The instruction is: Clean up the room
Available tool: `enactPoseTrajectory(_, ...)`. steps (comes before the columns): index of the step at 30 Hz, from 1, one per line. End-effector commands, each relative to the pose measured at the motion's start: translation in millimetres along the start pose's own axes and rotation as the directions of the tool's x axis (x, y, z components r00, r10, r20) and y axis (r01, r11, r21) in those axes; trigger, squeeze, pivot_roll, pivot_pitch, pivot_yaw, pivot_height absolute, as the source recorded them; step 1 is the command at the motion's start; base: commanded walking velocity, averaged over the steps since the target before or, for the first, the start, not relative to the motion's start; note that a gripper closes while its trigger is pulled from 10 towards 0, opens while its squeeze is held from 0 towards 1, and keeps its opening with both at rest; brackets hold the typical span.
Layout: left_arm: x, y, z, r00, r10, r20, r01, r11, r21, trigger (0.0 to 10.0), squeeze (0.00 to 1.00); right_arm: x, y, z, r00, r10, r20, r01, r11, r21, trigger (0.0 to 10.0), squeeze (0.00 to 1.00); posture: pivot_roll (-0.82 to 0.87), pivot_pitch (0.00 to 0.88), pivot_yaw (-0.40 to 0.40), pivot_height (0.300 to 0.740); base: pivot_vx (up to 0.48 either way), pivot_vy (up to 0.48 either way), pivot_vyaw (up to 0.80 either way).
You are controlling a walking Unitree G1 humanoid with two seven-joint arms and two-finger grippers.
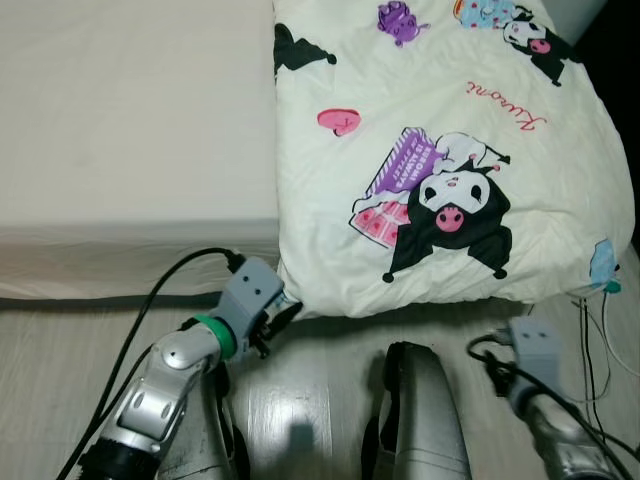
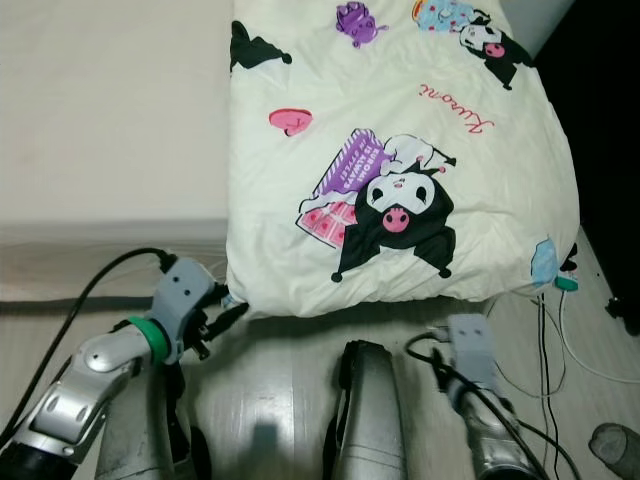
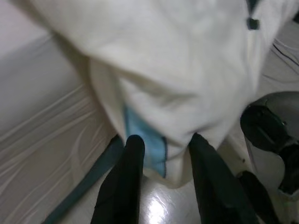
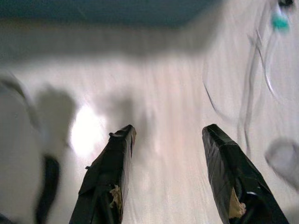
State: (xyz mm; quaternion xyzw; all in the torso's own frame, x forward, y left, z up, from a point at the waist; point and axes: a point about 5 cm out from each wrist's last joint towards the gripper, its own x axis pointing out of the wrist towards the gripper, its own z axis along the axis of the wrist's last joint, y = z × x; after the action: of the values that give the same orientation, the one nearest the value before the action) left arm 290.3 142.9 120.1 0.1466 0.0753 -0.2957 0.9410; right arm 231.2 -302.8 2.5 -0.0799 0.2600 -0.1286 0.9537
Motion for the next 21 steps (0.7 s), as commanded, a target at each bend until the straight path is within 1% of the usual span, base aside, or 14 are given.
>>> enactPoseTrajectory(1,-7.8,10.1,16,0.997,0.026,0.075,-0.022,0.998,-0.052,10.0,0.00,-4.5,7.3,16,0.988,0.039,0.150,-0.046,0.998,0.040,10.0,0.00,0.06,0.278,0.001,0.520,0.000,0.000,0.00)
enactPoseTrajectory(3,-18.0,26.2,42,0.976,0.096,0.197,-0.093,0.995,-0.027,10.0,0.00,-10.9,16.7,52,0.931,0.091,0.353,-0.117,0.992,0.052,10.0,0.00,0.06,0.270,0.003,0.520,0.000,0.000,0.00)
enactPoseTrajectory(4,-18.0,26.2,42,0.976,0.096,0.197,-0.093,0.995,-0.027,10.0,0.00,-10.9,16.7,52,0.931,0.091,0.353,-0.117,0.992,0.052,10.0,0.00,0.06,0.270,0.003,0.520,0.000,0.000,0.00)
enactPoseTrajectory(5,-30.4,35.3,68,0.943,0.138,0.302,-0.152,0.988,0.024,10.0,0.00,-19.7,25.2,84,0.862,0.121,0.492,-0.159,0.987,0.036,10.0,0.00,0.06,0.260,0.000,0.520,0.000,0.000,0.00)
enactPoseTrajectory(6,-30.4,35.3,68,0.943,0.138,0.302,-0.152,0.988,0.024,10.0,0.00,-19.7,25.2,84,0.862,0.121,0.492,-0.159,0.987,0.036,10.0,0.00,0.06,0.260,0.000,0.520,0.000,0.000,0.00)
enactPoseTrajectory(8,-47.9,41.5,93,0.906,0.164,0.389,-0.205,0.977,0.065,10.0,0.00,-35.6,38.9,117,0.774,0.165,0.612,-0.229,0.973,0.027,10.0,0.00,0.06,0.234,-0.011,0.520,0.000,0.000,0.00)
enactPoseTrajectory(11,-54.4,43.7,102,0.892,0.178,0.415,-0.228,0.971,0.074,10.0,0.00,-42.7,44.2,127,0.739,0.185,0.647,-0.257,0.966,0.018,10.0,0.00,0.06,0.234,-0.011,0.520,0.000,0.000,0.00)
enactPoseTrajectory(12,-61.8,50.1,109,0.866,0.242,0.438,-0.300,0.951,0.069,10.0,0.00,-53.4,54.0,142,0.689,0.205,0.695,-0.304,0.953,0.020,10.0,0.00,0.07,0.216,-0.025,0.520,0.000,0.000,0.00)
enactPoseTrajectory(14,-61.8,50.1,109,0.866,0.242,0.438,-0.300,0.951,0.069,10.0,0.00,-53.4,54.0,142,0.689,0.205,0.695,-0.304,0.953,0.020,10.0,0.00,0.07,0.216,-0.025,0.520,0.000,0.000,0.00)
enactPoseTrajectory(15,-65.0,55.2,103,0.849,0.327,0.415,-0.374,0.927,0.035,10.0,0.00,-62.1,66.6,151,0.653,0.230,0.722,-0.344,0.939,0.012,10.0,0.00,0.08,0.198,-0.033,0.520,0.000,0.000,0.00)
enactPoseTrajectory(16,-65.0,55.2,103,0.849,0.327,0.415,-0.374,0.927,0.035,10.0,0.00,-62.1,66.6,151,0.653,0.230,0.722,-0.344,0.939,0.012,10.0,0.00,0.08,0.198,-0.033,0.520,0.000,0.000,0.00)
enactPoseTrajectory(18,-62.9,55.4,69,0.832,0.459,0.310,-0.469,0.882,-0.048,10.0,0.00,-69.4,93.7,154,0.611,0.291,0.736,-0.424,0.906,-0.006,10.0,0.00,0.06,0.153,-0.063,0.520,0.000,0.000,0.00)
enactPoseTrajectory(20,-62.9,55.4,69,0.832,0.459,0.310,-0.469,0.882,-0.048,10.0,0.00,-69.4,93.7,154,0.611,0.291,0.736,-0.424,0.906,-0.006,10.0,0.00,0.06,0.153,-0.063,0.520,0.000,0.000,0.00)
enactPoseTrajectory(21,-57.5,52.4,48,0.823,0.505,0.258,-0.501,0.861,-0.086,10.0,0.00,-67.1,106.3,151,0.601,0.328,0.729,-0.459,0.888,-0.021,10.0,0.00,0.05,0.121,-0.079,0.520,0.000,0.000,0.00)
